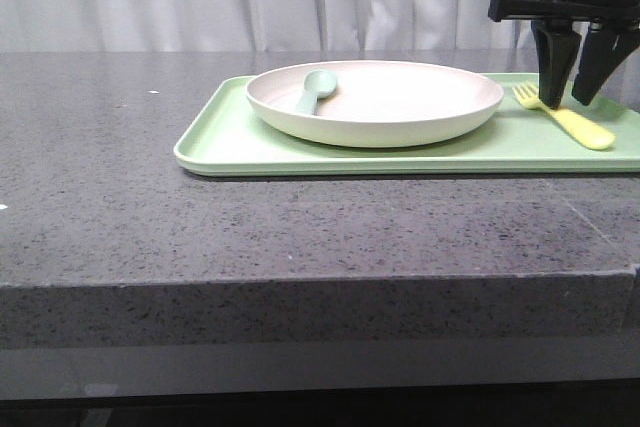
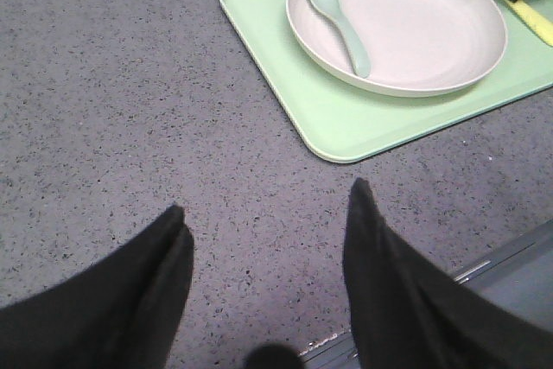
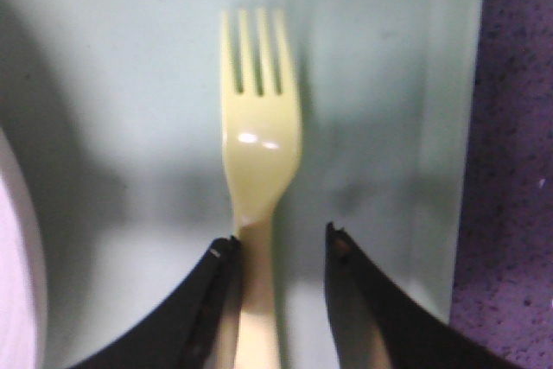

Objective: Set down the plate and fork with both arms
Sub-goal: 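Lower the fork onto the tray and open the right gripper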

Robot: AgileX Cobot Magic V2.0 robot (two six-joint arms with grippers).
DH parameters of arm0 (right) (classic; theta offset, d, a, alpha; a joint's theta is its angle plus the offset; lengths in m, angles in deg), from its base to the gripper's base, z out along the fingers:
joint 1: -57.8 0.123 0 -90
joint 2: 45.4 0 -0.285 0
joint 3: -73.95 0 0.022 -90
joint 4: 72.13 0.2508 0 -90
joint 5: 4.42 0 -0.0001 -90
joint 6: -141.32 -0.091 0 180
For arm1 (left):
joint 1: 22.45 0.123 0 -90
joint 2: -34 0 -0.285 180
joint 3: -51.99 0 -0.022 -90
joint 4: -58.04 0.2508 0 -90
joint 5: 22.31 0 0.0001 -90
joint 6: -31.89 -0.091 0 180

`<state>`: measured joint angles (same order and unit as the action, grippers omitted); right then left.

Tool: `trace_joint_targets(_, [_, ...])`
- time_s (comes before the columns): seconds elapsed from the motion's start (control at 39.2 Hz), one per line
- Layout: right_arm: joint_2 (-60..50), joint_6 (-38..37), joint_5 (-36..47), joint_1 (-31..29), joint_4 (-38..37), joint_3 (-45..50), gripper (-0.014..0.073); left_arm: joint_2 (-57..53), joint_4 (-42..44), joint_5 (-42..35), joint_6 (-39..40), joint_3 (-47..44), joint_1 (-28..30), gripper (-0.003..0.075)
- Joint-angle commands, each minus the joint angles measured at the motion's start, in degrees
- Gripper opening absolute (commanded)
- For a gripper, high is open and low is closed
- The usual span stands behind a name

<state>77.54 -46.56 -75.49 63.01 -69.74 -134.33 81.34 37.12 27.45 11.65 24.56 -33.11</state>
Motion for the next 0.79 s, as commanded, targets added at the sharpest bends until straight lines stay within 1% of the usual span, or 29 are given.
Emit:
trace_joint_targets(0.0, [-3.18,0.75,-4.64,-0.42,0.07,-1.30,0.0349,-0.10,-1.25,-3.73,0.03,1.59,0.05,0.0390])
trace_joint_targets(0.23, [-5.70,1.64,-5.49,-0.42,0.07,-1.30,0.0349,-0.10,-1.25,-3.73,0.03,1.59,0.05,0.0390])
trace_joint_targets(0.43, [-13.50,3.13,-4.76,-0.24,1.73,-0.18,0.0349,-0.10,-1.25,-3.73,0.03,1.59,0.05,0.0390])
trace_joint_targets(0.59, [-22.81,6.81,0.16,1.14,2.96,5.76,0.0349,-0.10,-1.25,-3.73,0.03,1.59,0.05,0.0390])
trace_joint_targets(0.77, [-35.65,7.88,8.47,2.98,2.96,16.55,0.0349,-0.10,-1.25,-3.73,0.03,1.59,0.05,0.0390])
